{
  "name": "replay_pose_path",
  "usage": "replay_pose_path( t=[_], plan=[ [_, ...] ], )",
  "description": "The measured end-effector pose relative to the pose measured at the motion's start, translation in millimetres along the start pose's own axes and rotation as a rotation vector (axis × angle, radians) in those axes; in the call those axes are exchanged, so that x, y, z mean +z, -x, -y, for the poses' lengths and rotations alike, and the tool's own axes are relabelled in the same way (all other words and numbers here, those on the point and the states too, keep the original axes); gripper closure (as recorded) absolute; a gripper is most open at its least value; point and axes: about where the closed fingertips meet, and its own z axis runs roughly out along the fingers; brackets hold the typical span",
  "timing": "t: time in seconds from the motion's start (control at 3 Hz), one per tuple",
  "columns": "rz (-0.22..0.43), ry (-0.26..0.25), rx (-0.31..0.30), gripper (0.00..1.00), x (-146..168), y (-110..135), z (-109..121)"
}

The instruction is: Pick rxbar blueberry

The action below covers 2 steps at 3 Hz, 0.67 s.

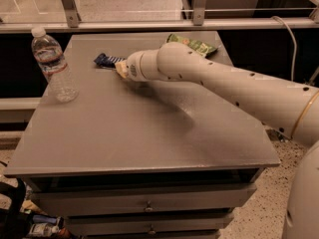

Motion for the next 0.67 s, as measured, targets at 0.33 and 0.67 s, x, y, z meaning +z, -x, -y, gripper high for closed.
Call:
replay_pose_path(
  t=[0.33, 0.67],
  plan=[
    [0.0, 0.0, 0.0, 1.0, -0.1, 0.1, 0.0],
    [0.0, 0.0, 0.0, 1.0, -0.1, 0.1, 0.0]
  ],
)
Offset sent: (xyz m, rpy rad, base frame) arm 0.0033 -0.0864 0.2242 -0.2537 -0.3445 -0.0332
